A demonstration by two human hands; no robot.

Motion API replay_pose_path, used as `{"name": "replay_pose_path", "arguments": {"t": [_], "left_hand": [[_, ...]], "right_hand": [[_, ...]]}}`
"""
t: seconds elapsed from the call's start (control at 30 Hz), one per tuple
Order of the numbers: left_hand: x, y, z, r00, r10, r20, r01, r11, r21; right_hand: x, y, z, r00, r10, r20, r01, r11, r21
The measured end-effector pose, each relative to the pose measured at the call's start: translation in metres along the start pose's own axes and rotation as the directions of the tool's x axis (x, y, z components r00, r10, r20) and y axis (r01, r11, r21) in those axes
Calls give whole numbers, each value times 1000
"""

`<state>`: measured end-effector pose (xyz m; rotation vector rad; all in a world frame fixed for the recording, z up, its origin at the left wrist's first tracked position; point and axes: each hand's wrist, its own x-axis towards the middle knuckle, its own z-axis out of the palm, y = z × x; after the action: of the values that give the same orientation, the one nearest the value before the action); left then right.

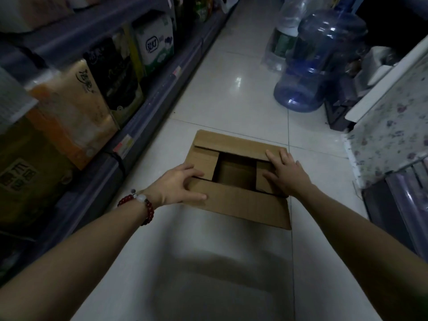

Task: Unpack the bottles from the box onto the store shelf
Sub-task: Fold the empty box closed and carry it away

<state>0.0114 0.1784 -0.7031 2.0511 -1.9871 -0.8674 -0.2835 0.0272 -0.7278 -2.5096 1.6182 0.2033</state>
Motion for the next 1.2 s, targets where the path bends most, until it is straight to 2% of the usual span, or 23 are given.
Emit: {"name": "replay_pose_path", "arguments": {"t": [0.13,0.2,0.4,0.57,0.63,0.77,0.9,1.03,1.13,1.2], "left_hand": [[-5,9,1,985,18,171,-27,999,46],[-7,10,2,980,32,195,-51,994,93],[-11,9,0,995,52,83,-56,997,50],[-9,8,-10,999,36,12,-34,995,-96],[-3,12,-16,999,29,-14,-30,994,-103],[16,26,-33,991,35,-133,-40,999,-29],[43,33,-40,969,83,-234,-39,982,187],[66,38,-40,949,37,-312,22,983,183],[80,43,-35,962,1,-274,65,971,231],[89,45,-27,971,-35,-238,96,964,248]], "right_hand": [[-2,3,0,1000,5,-3,-4,1000,30],[-3,2,0,1000,4,0,-4,999,40],[-6,4,-5,1000,6,26,-9,994,107],[-7,2,-16,994,26,109,-56,959,278],[-6,4,-25,995,15,101,-49,937,345],[-7,9,-36,990,3,138,-60,908,415],[-6,7,-40,987,17,159,-94,868,488],[-10,3,-46,993,59,106,-111,799,591],[-9,6,-44,997,-11,72,-35,797,603],[-9,11,-38,993,-64,97,5,854,520]]}}
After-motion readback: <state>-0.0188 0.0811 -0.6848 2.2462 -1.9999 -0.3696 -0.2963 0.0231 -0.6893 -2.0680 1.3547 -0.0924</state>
